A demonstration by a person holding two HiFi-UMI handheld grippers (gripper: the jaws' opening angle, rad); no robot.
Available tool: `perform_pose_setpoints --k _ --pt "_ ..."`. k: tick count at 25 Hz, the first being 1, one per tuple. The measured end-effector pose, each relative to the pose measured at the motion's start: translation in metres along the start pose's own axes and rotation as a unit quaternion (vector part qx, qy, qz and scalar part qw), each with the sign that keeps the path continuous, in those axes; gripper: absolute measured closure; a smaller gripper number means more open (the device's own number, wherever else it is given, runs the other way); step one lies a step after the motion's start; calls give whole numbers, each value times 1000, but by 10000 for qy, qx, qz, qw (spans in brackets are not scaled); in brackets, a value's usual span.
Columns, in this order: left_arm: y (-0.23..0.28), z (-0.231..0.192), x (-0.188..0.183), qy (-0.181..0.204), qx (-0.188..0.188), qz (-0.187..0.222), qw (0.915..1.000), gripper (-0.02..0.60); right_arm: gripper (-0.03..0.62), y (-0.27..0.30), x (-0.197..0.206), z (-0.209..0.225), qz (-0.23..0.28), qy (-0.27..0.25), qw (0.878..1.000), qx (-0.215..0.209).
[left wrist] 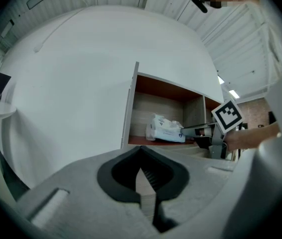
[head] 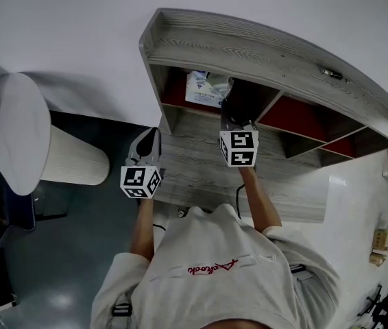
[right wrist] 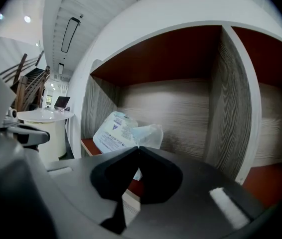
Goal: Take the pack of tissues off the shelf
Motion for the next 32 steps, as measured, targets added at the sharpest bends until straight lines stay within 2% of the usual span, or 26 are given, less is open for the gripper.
perform_pose_setpoints --k 10,18,25,32 --pt "4 16 -6 116 13 5 9999 581 583 -18 -9 8 495 47 9987 -118" --pt "-4 36 -12 226 -146 32 9996 581 585 -32 -14 12 764 145 9959 -457" --pt "-28 50 -13 262 -671 78 9974 581 585 -38 -18 -5 963 176 9888 -1124" --pt "-72 66 -5 219 -1511 65 9883 581 585 -44 -16 -34 1065 141 9734 -2023"
Point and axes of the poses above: the fingertips, and each gripper's own axes: y forward along the fingers, z to its right, x out of its underside, the point moved 6 cm from there along -y, backward along the fingers, and after that the axes turned 5 degrees about x, right-handed, at the moved point
